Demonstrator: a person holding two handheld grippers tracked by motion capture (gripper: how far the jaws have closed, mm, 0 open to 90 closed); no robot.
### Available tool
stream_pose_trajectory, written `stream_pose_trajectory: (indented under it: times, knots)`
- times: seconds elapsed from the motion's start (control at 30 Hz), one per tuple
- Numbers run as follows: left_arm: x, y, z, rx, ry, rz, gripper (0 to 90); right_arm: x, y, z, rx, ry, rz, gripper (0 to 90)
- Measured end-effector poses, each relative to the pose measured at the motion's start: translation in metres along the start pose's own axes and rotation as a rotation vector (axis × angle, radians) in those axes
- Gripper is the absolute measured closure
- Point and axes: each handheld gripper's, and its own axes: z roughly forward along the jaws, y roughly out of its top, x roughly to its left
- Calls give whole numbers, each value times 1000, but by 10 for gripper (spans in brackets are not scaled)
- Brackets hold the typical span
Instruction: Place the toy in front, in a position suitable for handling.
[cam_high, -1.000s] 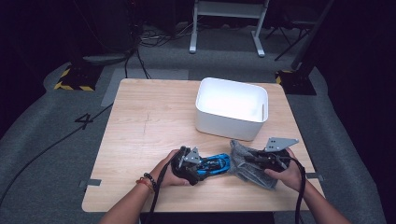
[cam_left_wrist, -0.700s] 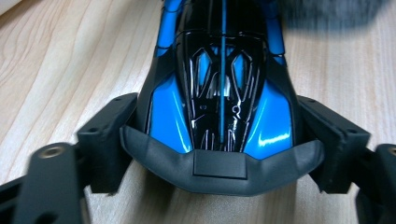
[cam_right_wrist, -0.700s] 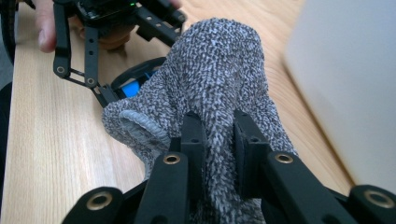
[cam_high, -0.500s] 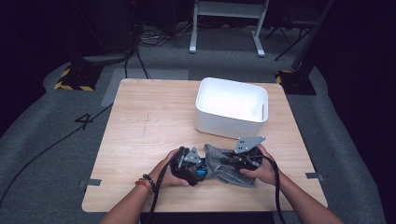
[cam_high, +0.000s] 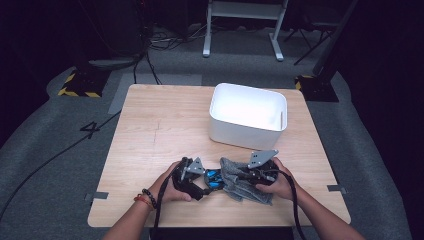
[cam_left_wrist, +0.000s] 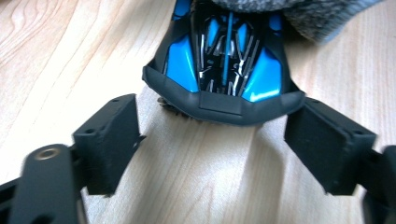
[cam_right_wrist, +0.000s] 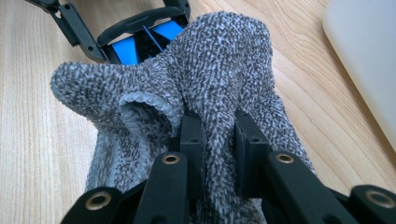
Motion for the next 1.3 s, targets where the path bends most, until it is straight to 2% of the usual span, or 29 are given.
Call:
stream_pose_trajectory:
  times: [0.17,0.23,0.27,0.3,0.43,0.63,0.7,0.77,0.83,0.93,0.97,1.07,1.17,1.2,1.27,1.3]
  knots:
    - [-2,4,10,-15,11,-9,162,1,1,1,-4,-1,0,763]
    - [-5,7,15,-22,23,11,167,1,2,1,-14,9,1,763]
    - [-7,9,16,-12,31,47,191,1,3,1,-21,12,-3,762]
    - [-8,10,17,-1,39,64,215,1,5,0,-26,17,0,763]
    - [-5,9,17,-16,13,66,237,6,16,-1,-63,39,-19,760]
    - [-5,9,17,-15,17,84,239,17,39,16,-46,73,-70,753]
    - [-4,8,16,-12,14,88,240,21,43,26,-13,76,-94,750]
    - [-4,8,15,-12,11,92,240,22,43,32,-4,78,-102,748]
    - [-4,7,16,-14,12,92,241,19,41,30,-10,89,-79,749]
    - [-4,7,16,-13,12,94,241,18,37,25,-3,69,-92,749]
    - [-4,7,15,-13,12,94,241,18,36,21,5,57,-110,749]
    - [-4,7,16,-14,10,91,241,14,28,13,25,36,-106,749]
    - [-4,7,16,-15,10,90,242,6,15,5,46,11,-78,749]
    - [-4,7,16,-15,9,90,242,2,10,3,58,5,-84,749]
    - [-4,7,16,-15,8,89,242,-4,2,-2,65,-18,-47,749]
    - [-4,7,16,-15,8,89,242,-8,-1,-4,79,-42,-53,750]
